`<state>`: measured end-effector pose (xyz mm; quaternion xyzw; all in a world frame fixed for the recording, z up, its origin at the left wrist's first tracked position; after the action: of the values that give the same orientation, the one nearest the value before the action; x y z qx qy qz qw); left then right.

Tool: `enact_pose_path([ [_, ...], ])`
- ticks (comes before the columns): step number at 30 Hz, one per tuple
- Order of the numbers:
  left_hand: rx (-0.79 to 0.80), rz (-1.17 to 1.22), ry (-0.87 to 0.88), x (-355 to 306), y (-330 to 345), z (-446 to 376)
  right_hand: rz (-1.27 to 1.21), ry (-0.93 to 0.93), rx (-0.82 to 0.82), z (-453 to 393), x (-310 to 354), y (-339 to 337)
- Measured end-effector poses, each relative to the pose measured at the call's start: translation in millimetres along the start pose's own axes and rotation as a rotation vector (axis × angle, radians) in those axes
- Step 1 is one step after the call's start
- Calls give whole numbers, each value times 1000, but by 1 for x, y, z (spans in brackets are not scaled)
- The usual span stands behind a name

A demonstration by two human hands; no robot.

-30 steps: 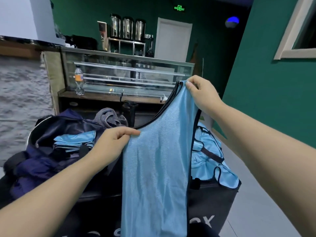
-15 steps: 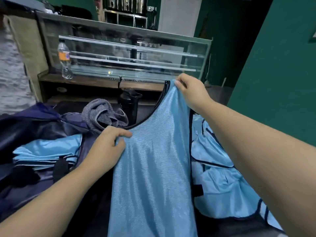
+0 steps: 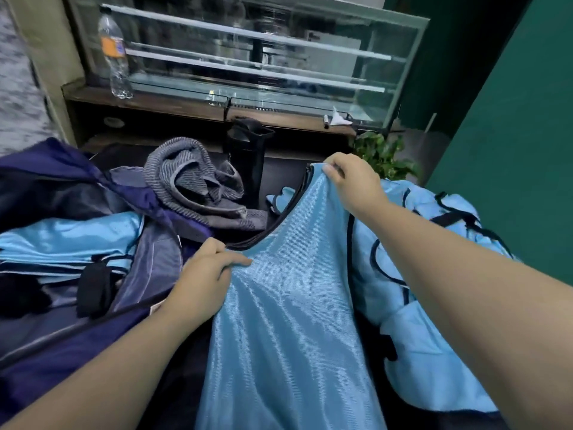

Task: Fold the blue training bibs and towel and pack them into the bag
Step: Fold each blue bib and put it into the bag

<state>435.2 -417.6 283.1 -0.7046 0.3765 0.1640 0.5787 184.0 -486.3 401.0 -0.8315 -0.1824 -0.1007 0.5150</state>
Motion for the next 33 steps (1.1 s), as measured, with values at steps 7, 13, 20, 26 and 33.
enact_pose_path([
  [7,-6,114,-166,6,0,2,-119,-167,-32,60,14,-16],
  [13,57,113,-218,12,0,0,8,-469,74,163,32,-7],
  [20,68,93,-245,14,2,0,143,-576,272,224,30,33],
  [26,48,128,-269,14,2,0,-13,-119,238,178,18,13],
  [33,38,174,-268,10,1,2,-223,410,680,118,-21,36],
])
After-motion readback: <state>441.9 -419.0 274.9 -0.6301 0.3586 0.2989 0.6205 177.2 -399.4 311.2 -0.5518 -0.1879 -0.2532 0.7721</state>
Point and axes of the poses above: each hand's wrist, its own z-axis away from the middle knuckle, its own y-axis out of the palm, x = y × z, the point moved 3 cm from there along -z, towards the middle knuckle, and after that the axes turned 5 degrees about -y, right-handed, at the moved point
